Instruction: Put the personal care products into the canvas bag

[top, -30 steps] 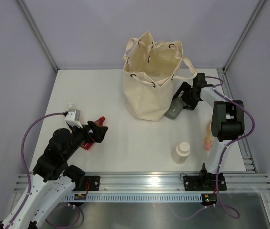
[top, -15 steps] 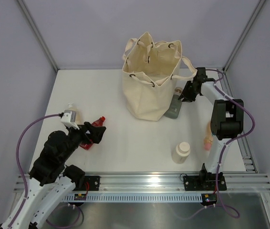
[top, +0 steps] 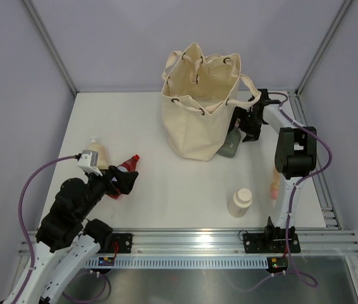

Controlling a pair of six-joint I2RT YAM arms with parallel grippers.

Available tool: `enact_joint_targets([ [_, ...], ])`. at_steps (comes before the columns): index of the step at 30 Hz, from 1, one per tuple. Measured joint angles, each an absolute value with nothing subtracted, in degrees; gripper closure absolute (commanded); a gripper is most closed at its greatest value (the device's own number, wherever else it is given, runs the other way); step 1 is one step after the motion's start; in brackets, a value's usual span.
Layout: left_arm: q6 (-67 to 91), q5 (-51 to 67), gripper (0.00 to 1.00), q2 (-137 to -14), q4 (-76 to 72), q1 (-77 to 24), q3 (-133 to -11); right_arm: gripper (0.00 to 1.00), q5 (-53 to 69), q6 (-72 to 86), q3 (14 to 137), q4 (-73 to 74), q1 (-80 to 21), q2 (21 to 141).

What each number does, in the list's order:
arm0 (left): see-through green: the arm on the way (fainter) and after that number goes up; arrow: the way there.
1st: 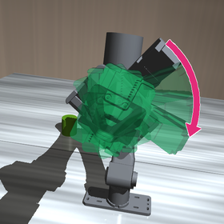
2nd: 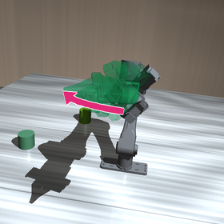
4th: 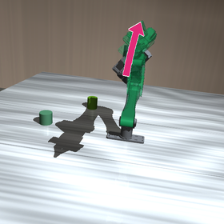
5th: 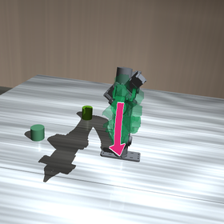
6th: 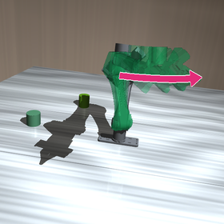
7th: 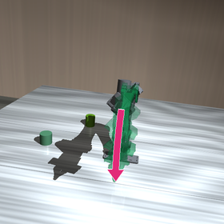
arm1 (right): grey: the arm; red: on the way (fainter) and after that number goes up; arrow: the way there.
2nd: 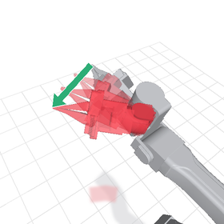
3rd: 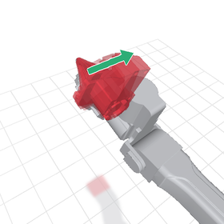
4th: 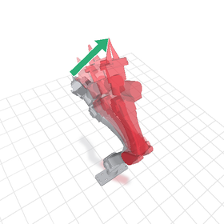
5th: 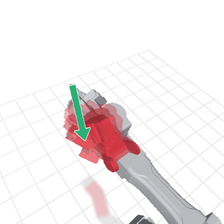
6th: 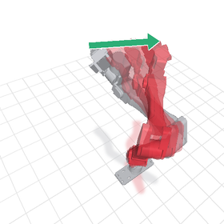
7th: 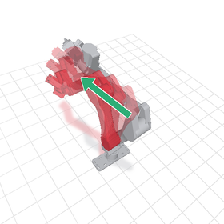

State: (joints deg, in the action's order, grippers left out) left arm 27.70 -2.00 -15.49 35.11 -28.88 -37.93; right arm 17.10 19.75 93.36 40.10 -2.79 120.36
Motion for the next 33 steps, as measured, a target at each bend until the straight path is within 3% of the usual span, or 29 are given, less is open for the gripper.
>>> enact_joint_targets([
  [16,28.12,-2.04,0.01,-15.49,35.77,-28.88,-37.91,0.04,2.63,18.87,99.68,49.12,-8.08,123.76],
  [33,29.02,-1.74,0.01,-11.73,36.73,-28.88,-37.89,0.01,-6.22,4.95,84.99,47.86,-0.08,115.24],
])
